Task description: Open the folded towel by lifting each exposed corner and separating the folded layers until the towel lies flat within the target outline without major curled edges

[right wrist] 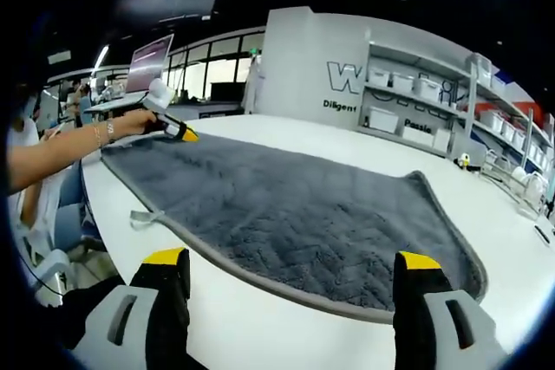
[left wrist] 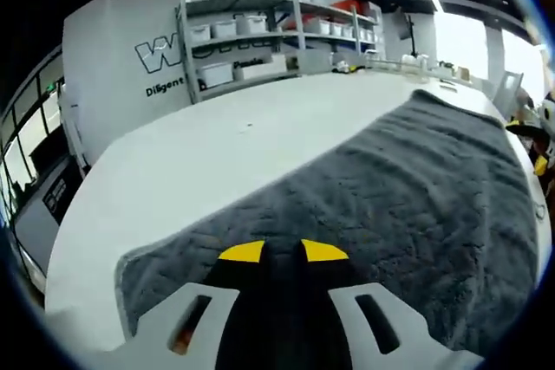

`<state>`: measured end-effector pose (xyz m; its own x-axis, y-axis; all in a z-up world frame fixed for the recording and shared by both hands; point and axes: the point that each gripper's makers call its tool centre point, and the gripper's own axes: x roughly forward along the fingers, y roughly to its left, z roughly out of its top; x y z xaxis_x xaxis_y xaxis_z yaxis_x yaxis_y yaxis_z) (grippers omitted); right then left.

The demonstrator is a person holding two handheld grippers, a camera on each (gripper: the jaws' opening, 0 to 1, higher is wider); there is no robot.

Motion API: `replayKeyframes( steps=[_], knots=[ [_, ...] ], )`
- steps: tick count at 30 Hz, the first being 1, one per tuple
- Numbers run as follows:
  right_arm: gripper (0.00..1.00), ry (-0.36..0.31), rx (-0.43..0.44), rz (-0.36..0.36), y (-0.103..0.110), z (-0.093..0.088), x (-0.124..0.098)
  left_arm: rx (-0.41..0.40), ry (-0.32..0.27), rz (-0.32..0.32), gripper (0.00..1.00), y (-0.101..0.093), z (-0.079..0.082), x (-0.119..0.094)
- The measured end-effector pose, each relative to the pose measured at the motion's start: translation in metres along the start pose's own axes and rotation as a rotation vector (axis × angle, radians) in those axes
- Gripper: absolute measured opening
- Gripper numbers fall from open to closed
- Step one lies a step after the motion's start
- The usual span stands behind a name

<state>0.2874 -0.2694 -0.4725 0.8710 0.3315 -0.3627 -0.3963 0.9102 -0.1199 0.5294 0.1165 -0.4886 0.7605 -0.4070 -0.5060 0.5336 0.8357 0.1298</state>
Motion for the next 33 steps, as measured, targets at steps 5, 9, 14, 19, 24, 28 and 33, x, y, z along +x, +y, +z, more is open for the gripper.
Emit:
replayKeyframes(
  steps=[5,9,14,19,24,28,33],
  knots=[
    [0.99,-0.001,-0.001,0.0,0.001,0.002,0.0,0.001,0.003,0.01,0.14,0.004,0.001,0.003],
    [0.99,0.003,-0.004,-0.002,0.0,0.002,0.0,0.003,0.005,0.016,0.14,0.008,0.003,0.008],
    [0.99,0.011,-0.007,0.0,0.001,-0.001,0.0,-0.011,0.004,0.014,0.14,0.012,0.005,0.012],
    [0.99,0.022,-0.005,0.0,0.001,-0.004,0.002,-0.002,0.008,0.01,0.15,0.013,0.006,0.013],
    [0.99,0.027,0.0,0.001,0.001,-0.005,0.003,-0.011,0.01,0.015,0.18,0.023,0.009,0.02],
    [0.99,0.023,0.002,0.0,0.001,-0.003,0.003,-0.008,0.018,0.024,0.18,0.028,0.012,0.025],
    [0.99,0.029,0.004,-0.004,0.0,-0.005,0.003,0.032,0.024,0.043,0.18,0.028,0.014,0.027]
  ],
)
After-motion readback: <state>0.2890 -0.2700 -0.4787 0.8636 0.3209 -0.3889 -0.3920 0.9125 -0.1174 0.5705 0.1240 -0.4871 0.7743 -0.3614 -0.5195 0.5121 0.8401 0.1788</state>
